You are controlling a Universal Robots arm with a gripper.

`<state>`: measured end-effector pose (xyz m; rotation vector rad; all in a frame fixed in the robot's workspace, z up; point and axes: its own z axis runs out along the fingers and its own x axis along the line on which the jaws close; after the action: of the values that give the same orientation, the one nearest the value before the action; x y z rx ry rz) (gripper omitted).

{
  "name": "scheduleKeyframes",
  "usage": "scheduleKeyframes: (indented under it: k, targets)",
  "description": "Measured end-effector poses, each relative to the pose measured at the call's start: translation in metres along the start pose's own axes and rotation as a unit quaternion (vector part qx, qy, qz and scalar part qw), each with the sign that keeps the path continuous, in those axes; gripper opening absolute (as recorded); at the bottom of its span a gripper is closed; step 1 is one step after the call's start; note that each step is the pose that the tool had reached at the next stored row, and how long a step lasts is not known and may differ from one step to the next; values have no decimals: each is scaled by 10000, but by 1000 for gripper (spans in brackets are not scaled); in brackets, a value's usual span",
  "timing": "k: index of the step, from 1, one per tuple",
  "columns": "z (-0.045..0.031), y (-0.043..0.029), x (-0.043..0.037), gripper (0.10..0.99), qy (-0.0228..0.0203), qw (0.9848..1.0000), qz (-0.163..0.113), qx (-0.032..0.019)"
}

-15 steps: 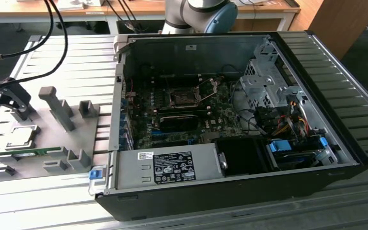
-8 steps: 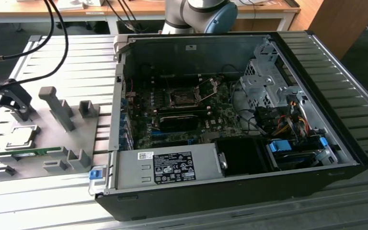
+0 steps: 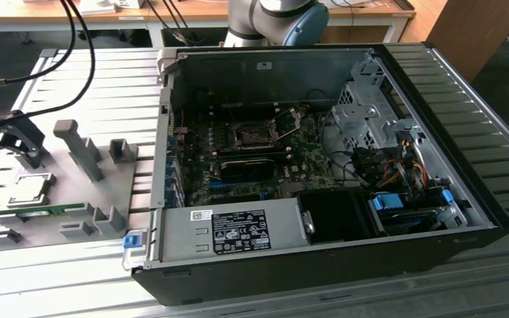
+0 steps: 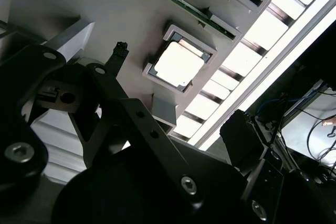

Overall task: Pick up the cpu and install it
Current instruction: 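Pick up the cpu and move it towards the insertion slot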

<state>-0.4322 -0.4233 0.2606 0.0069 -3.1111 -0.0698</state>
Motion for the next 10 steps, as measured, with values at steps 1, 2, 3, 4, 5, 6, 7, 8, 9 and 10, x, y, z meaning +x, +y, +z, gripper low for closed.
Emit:
scheduleKeyframes:
  k: [1, 2, 3, 4, 5, 6, 7, 8, 9, 10]
  targets:
    - [3, 0, 0, 984, 0, 10000, -3, 0]
    - [6, 0, 0, 984, 0, 10000, -6, 0]
    - [11, -1, 0, 984, -1, 10000, -9, 0]
    - [15, -1, 0, 984, 0, 10000, -12, 0]
    - [20, -1, -1, 984, 0, 10000, -14, 0]
    - [24, -1, -1, 984, 1, 10000, -16, 0]
    - [29, -2, -1, 984, 1, 10000, -16, 0]
    - [33, -2, -1, 984, 1, 10000, -17, 1]
    - [37, -2, -1, 984, 1, 10000, -18, 1]
    - [42, -2, -1, 984, 1, 10000, -19, 0]
